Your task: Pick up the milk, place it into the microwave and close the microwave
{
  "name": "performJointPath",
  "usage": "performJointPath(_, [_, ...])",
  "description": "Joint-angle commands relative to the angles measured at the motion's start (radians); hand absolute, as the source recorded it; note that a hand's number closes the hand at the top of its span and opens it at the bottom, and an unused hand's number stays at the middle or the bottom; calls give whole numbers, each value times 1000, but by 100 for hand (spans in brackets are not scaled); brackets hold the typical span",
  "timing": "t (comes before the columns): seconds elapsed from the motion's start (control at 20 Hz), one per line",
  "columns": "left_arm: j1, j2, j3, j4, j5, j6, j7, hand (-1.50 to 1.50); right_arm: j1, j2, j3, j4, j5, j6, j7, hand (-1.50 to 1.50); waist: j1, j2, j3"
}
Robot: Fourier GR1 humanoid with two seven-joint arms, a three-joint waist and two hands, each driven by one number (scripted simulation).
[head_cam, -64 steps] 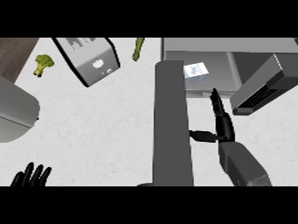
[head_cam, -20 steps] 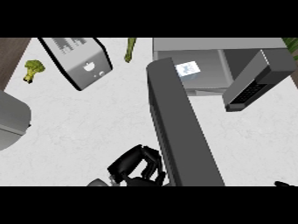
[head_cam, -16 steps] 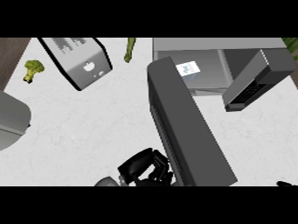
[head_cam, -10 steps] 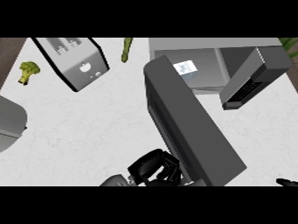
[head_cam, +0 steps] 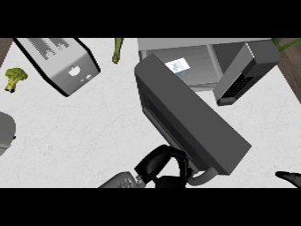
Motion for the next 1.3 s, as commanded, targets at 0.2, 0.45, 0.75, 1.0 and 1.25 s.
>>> performJointPath(0.2, [-145, -29, -58, -19, 142, 113, 3, 150, -21, -14, 46, -91, -22, 84, 13, -150, -70, 9, -3])
performJointPath(0.45, [-250, -30, -35, -12, 195, 172, 9, 150, -41, -31, 65, -134, -47, 108, 44, -150, -114, 16, -2])
performJointPath(0.75, [-367, -30, -4, 13, 241, 241, -15, 150, -57, -55, 95, -188, -57, 121, 86, -150, -166, 24, -1])
performJointPath(1.0, [-450, -30, 21, 54, 293, 267, -8, 150, -106, -68, 87, -215, -85, 112, 112, -150, -197, 40, 3])
performJointPath(1.25, [-524, -30, 42, 107, 332, 277, -7, 150, -136, -80, 99, -242, -120, 145, 145, -150, -225, 54, 5])
